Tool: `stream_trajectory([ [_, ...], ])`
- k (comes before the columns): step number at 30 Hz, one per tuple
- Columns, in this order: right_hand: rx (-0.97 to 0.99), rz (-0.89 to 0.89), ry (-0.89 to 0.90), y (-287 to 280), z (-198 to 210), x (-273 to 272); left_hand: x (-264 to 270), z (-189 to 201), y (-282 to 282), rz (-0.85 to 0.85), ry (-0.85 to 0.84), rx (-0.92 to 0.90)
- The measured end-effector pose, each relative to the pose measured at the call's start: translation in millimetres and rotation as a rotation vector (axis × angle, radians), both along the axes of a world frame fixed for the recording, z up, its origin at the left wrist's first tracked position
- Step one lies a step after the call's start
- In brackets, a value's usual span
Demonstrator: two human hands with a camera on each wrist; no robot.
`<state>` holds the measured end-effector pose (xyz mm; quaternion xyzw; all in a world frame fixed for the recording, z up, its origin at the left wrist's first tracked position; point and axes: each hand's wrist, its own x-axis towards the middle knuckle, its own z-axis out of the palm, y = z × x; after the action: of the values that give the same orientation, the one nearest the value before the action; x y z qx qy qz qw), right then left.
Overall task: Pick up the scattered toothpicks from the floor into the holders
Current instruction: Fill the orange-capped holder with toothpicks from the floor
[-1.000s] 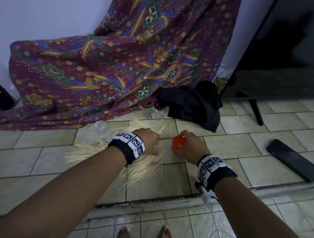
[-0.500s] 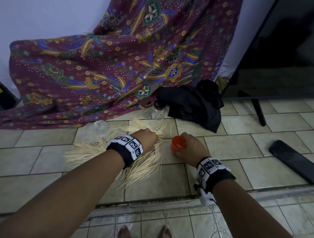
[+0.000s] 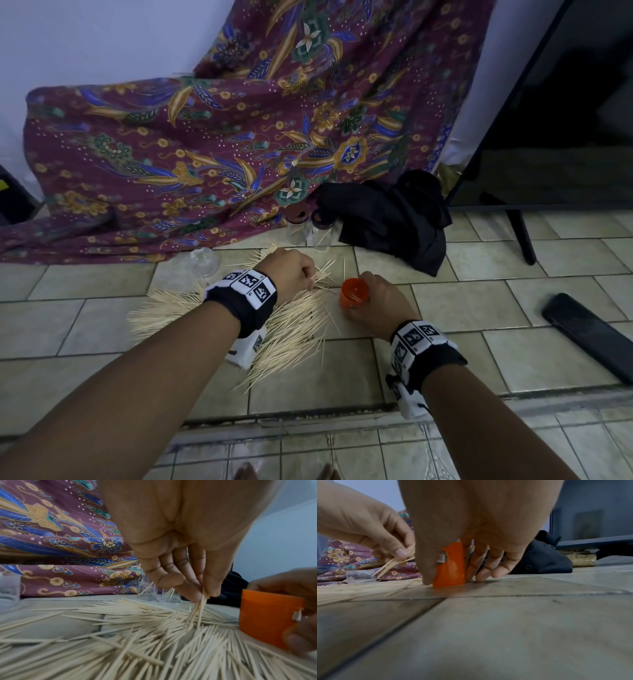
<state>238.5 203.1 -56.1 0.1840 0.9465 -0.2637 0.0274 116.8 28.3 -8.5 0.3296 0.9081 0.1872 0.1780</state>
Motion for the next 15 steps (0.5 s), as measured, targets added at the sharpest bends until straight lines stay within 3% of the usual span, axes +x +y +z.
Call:
stream_trajectory([
  [6, -0.014, -0.014, 0.003, 1.0, -3.3, -0.7, -3.9, 11.3, 3.0, 0.059, 0.007, 0.159],
  [11, -0.026, -0.018, 0.006, 1.3, -3.0, -0.9, 2.8, 19.9, 19.6, 0.054, -0.161, 0.386],
  [15, -0.020, -0.027, 0.001, 0.7, -3.4, -1.6, 13.5, 18.2, 31.6, 0.017, -0.181, 0.435],
])
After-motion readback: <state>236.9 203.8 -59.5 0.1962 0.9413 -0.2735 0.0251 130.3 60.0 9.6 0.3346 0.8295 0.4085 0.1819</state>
